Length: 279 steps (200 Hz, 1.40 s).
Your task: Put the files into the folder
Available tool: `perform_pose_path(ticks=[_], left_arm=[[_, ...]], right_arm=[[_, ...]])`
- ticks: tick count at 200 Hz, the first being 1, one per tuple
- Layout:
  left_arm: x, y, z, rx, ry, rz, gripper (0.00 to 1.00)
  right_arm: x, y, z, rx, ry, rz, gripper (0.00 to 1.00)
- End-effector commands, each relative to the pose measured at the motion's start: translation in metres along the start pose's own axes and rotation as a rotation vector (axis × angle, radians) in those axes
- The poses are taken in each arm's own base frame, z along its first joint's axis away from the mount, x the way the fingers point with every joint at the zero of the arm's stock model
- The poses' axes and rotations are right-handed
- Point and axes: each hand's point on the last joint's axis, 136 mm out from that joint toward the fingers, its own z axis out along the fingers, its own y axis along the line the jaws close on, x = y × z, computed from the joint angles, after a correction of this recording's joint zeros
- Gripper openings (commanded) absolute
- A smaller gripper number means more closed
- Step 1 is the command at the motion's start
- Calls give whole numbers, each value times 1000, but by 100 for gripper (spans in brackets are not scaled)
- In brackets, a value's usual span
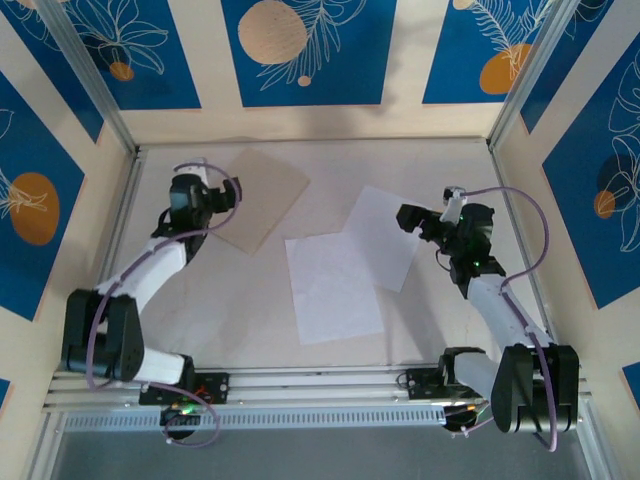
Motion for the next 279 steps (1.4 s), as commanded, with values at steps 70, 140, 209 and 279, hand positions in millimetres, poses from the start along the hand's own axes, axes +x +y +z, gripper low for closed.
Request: perform_pose_path(ticks=[70, 140, 209, 279], left_arm=[[114, -30, 66, 94, 540, -175, 100], [155, -28, 59, 91, 662, -231, 99], [207, -23, 29, -2, 797, -236, 100], [250, -70, -20, 0, 893, -230, 100]], right_arm=[[125, 85, -5, -219, 515, 233, 99], [144, 100, -12, -229, 559, 198, 99], [148, 103, -14, -227, 580, 219, 99], [144, 104, -18, -208, 592, 197, 99]])
